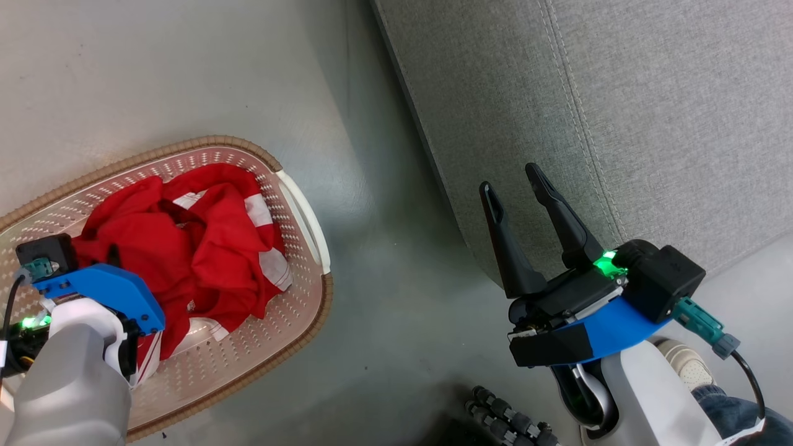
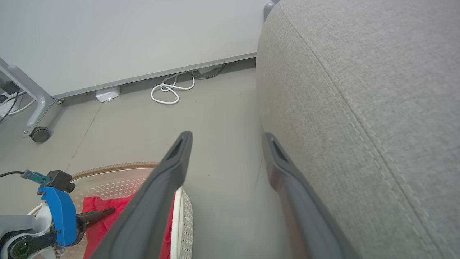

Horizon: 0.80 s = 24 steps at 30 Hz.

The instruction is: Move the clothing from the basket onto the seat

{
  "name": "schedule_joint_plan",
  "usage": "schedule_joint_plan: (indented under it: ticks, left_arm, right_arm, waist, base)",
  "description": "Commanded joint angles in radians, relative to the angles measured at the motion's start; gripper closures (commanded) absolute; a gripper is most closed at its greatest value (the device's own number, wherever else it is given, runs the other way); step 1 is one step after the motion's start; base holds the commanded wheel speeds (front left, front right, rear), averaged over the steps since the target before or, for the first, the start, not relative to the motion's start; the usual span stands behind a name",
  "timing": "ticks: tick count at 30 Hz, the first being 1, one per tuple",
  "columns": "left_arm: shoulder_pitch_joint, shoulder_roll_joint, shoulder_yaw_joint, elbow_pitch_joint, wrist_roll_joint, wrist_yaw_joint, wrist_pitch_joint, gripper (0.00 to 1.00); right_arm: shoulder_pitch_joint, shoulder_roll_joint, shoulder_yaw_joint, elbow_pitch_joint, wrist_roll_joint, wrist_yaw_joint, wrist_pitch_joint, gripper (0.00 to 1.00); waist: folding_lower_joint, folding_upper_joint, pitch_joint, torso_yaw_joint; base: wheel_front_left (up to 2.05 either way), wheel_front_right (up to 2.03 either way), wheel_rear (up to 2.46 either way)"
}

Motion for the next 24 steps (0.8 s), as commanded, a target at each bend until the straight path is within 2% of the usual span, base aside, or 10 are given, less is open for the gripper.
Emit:
schedule_joint_plan:
  ticks: [1,17,24]
  left_arm:
    - [-0.017,0.007,-0.003,0.002,-0.005,-0.004,0.003,1.0]
    - [-0.015,-0.023,-0.023,0.019,-0.025,-0.021,0.011,1.0]
    - [0.029,-0.082,-0.046,0.022,-0.034,-0.045,0.003,1.0]
  right_arm:
    - [-0.013,-0.001,0.0,-0.002,0.005,0.0,-0.004,0.0]
    - [-0.028,-0.001,-0.002,0.017,0.008,0.0,-0.004,0.0]
    - [-0.005,-0.001,-0.033,0.055,-0.01,0.0,-0.004,0.0]
  waist:
    - [-0.0001,0.0,0.001,0.0]
    - [-0.0001,0.0,-0.038,0.015]
    - [-0.0001,0.0,-0.174,0.072]
  base:
    - [0.0,0.0,0.0]
    - [0.0,0.0,0.0]
    - [0.0,0.0,0.0]
